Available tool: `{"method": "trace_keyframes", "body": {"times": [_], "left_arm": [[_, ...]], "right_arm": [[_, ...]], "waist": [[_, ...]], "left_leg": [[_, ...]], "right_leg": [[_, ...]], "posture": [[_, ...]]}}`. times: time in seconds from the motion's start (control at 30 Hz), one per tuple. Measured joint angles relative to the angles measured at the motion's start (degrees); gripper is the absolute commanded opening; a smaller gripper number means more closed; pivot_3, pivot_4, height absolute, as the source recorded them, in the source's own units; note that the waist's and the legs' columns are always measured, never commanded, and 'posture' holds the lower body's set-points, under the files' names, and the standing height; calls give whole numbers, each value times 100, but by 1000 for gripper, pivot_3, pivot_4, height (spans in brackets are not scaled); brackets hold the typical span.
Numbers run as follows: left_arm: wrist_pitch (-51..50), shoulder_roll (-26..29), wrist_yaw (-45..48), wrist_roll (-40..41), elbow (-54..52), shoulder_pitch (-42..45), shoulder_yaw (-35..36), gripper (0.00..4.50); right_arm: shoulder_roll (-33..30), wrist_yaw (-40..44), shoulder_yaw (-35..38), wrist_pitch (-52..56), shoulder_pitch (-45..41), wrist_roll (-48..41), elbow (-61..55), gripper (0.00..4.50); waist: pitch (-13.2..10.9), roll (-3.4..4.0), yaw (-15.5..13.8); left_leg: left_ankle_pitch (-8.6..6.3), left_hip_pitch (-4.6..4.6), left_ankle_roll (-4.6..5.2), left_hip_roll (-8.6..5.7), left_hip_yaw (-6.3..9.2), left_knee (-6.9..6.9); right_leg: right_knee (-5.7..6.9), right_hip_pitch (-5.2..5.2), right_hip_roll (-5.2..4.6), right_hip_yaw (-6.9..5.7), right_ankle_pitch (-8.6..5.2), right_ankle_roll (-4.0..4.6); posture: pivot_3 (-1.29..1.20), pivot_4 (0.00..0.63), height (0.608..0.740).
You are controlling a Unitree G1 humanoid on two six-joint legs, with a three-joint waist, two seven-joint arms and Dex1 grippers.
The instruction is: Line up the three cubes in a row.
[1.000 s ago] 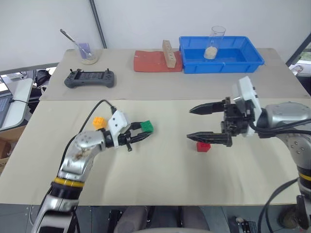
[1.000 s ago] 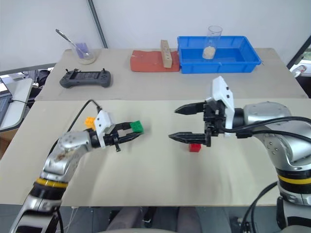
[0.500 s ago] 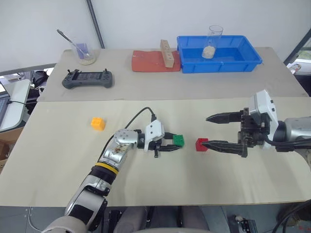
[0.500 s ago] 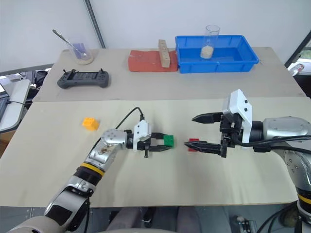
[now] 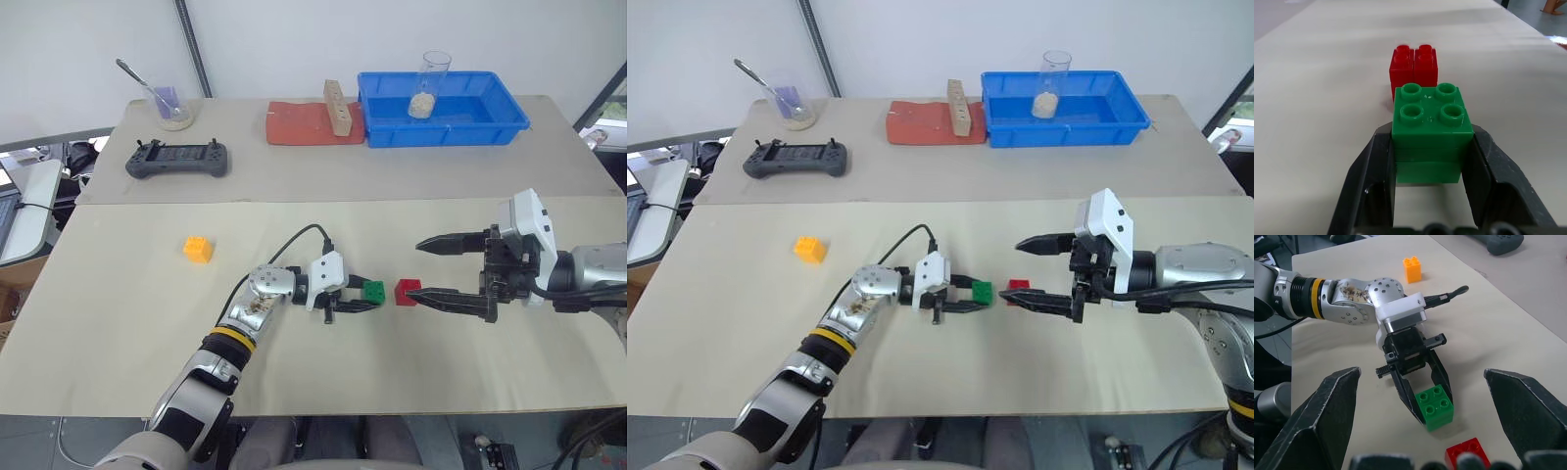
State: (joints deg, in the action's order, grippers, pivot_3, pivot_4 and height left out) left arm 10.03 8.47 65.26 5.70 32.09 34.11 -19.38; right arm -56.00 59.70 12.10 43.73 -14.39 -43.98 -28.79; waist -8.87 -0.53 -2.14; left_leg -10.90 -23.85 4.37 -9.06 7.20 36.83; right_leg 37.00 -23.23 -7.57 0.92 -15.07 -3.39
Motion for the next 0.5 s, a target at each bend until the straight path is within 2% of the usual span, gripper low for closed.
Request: {"method": "trace_keyframes", "body": {"times": [0.07,0.1,0.2,0.23,0.37,0.5], "left_arm": [[2,-13,0,-14,39,8,1,2370],[4,-15,1,-20,42,13,1,2687],[4,-35,3,-22,43,23,6,4128],[3,-35,3,-21,40,23,8,4473],[-45,46,21,23,-160,17,36,4473],[-517,588,68,274,-1132,-41,320,4473]], "right_arm": [[0,-1,0,-1,0,0,0,4500],[0,-1,0,-1,0,0,0,4500],[0,-1,0,-11,0,4,1,4500],[0,1,-1,-27,0,9,3,4500],[1,36,-41,-107,-39,53,26,4500],[89,139,-275,-215,-360,110,204,4500]], "waist": [[0,0,-3],[0,0,-4],[0,0,-5],[0,0,-6],[0,0,-1],[0,0,80]], "left_leg": [[0,0,0,0,0,0],[0,0,0,0,0,1],[0,0,0,0,0,1],[0,0,0,0,0,1],[0,0,0,0,0,2],[1,0,-1,5,0,1]], "right_leg": [[0,0,0,0,0,0],[0,0,0,0,0,0],[0,1,0,0,0,0],[0,0,0,0,0,0],[1,0,0,0,0,0],[6,-4,5,1,0,0]], "posture": [[0,150,740],[0,150,740],[0,150,740],[0,150,740],[0,150,740],[0,150,740]]}}
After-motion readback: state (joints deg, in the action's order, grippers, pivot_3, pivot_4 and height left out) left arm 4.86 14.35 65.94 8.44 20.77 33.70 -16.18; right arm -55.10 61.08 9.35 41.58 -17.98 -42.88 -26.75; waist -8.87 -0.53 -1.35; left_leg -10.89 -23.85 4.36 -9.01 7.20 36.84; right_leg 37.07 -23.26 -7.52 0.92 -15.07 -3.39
